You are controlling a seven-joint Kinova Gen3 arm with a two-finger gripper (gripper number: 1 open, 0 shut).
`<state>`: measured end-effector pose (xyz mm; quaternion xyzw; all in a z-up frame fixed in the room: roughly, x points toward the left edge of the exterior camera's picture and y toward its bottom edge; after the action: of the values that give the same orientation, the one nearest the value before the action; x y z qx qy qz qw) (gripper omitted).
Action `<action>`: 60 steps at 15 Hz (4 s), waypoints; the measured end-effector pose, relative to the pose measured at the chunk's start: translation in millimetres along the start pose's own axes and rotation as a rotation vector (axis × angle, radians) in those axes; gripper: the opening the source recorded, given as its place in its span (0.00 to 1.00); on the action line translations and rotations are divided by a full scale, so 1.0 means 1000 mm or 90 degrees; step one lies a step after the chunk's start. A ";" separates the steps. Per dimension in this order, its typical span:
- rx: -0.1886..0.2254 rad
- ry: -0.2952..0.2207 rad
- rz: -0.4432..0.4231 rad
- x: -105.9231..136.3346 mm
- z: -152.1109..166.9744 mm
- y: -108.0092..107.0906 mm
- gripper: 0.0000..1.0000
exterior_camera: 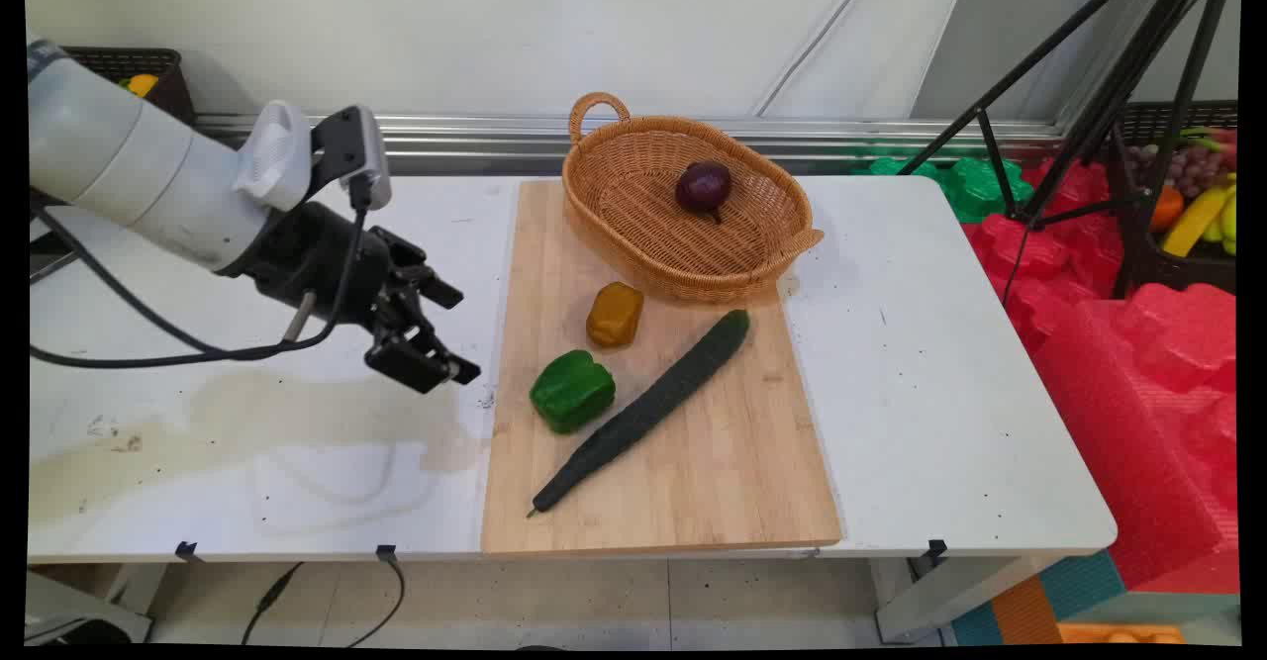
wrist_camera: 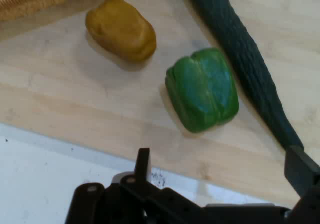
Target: Pick up the cucumber from the cutting board, then place the picked object in the vegetable basket
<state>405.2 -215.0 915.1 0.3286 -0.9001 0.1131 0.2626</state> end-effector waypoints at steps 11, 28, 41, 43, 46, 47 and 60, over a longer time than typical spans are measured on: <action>0.000 0.029 -0.020 0.072 0.064 0.017 1.00; 0.000 -0.037 -0.059 0.113 0.191 0.047 1.00; 0.015 -0.055 -0.071 0.112 0.210 0.054 0.00; 0.019 -0.054 -0.071 0.112 0.208 0.055 0.00; 0.025 -0.042 -0.074 0.114 0.196 0.059 0.00; 0.024 -0.035 -0.076 0.117 0.191 0.061 0.00; 0.043 0.069 -0.133 0.170 0.110 0.068 0.00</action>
<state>207.0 -295.0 913.7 0.4225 -0.8412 0.1334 0.3099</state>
